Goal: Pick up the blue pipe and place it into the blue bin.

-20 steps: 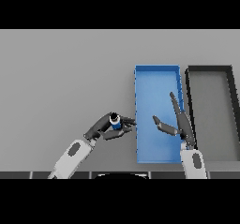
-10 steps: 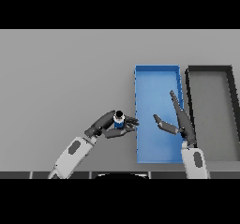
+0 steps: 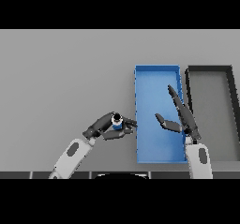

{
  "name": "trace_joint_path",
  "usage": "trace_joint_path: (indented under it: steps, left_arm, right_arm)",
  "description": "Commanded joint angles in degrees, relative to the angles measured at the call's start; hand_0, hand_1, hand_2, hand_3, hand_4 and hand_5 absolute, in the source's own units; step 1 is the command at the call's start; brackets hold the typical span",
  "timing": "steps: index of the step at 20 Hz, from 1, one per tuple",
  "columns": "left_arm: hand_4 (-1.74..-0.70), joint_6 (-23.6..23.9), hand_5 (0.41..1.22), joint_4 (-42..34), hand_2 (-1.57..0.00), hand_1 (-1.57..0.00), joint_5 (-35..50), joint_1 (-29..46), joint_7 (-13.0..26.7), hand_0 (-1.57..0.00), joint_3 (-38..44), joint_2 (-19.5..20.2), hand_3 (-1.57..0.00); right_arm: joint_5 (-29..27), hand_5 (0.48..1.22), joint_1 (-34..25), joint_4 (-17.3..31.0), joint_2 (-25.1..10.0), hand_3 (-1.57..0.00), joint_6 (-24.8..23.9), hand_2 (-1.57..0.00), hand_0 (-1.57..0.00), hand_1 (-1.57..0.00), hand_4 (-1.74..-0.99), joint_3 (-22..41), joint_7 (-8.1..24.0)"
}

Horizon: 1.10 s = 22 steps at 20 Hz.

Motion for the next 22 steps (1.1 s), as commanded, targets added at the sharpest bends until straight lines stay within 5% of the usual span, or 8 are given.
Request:
trace_joint_path:
  steps: [1,8,10,13,22]
  left_arm:
    - [-1.47,0.1,1.221,-0.1,-1.57,-1.57,-0.2,0.3,0.4,-1.57,0.1,-0.1,-1.57]
    - [-1.47,-1.0,1.221,-0.6,-1.57,-1.57,-2.2,0.3,0.8,-1.57,1.0,-1.1,-1.57]
    - [-1.47,-1.1,1.221,-1.0,-1.57,-1.57,-2.8,0.5,1.9,-1.57,1.0,-1.7,-1.57]
    - [-1.47,-1.5,1.221,0.0,-1.57,-1.57,-4.0,0.3,1.7,-1.57,1.2,-2.8,-1.57]
    - [-1.47,-4.6,1.221,0.5,-1.57,-1.57,-4.5,-0.2,1.8,-1.57,3.2,-4.0,-1.57]
  right_arm:
    - [-1.9,0.592,-0.6,-1.4,-1.1,0.00,2.0,-0.03,0.00,-0.01,-1.175,-0.1,-0.7]
    - [-10.9,0.543,-6.7,-14.3,-9.6,0.00,12.2,0.00,0.00,0.00,-1.194,4.0,12.4]
    - [-11.7,0.537,-8.9,-15.9,-10.7,0.00,14.6,0.00,0.00,0.00,-1.219,6.1,13.7]
    - [-12.8,0.523,-12.5,-16.6,-10.8,0.00,16.3,0.00,0.00,0.00,-1.256,8.8,17.1]
    - [-15.6,0.514,-21.2,-12.8,-6.7,0.00,20.7,0.00,0.00,0.00,-1.201,16.0,25.4]
